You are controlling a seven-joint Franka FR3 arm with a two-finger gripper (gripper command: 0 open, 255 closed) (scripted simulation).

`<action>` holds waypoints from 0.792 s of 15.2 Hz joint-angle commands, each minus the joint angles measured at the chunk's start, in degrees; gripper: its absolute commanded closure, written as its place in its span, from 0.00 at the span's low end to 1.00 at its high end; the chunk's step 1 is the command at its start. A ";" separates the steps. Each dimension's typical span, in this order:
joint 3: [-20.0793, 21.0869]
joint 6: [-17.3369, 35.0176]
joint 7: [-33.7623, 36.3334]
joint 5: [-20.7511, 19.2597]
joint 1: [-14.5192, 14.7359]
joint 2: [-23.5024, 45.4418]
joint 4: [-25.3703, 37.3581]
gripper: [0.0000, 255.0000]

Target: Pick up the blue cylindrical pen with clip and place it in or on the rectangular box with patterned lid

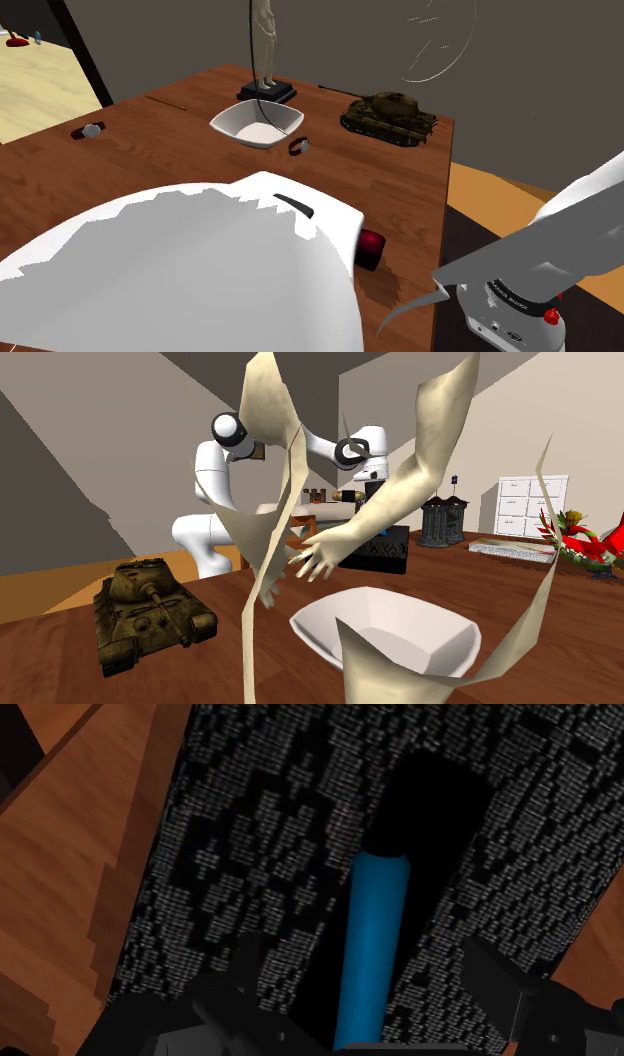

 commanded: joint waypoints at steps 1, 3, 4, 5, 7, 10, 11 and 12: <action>-2.10 -1.99 -0.67 0.92 1.45 -1.03 1.38 0.00; -5.06 -5.93 -1.52 2.10 3.20 -2.50 4.40 0.00; -5.89 -7.46 -1.71 2.35 3.62 -2.87 5.67 0.00; -5.91 -7.46 -1.68 2.32 3.64 -2.84 5.67 0.00; -5.91 -7.46 -1.69 2.33 3.64 -2.85 5.67 0.00; -5.90 -7.46 -1.69 2.33 3.63 -2.84 5.67 0.00; -5.90 -7.46 -1.69 2.33 3.63 -2.84 5.67 0.00; -5.90 -7.46 -1.69 2.33 3.63 -2.84 5.67 0.00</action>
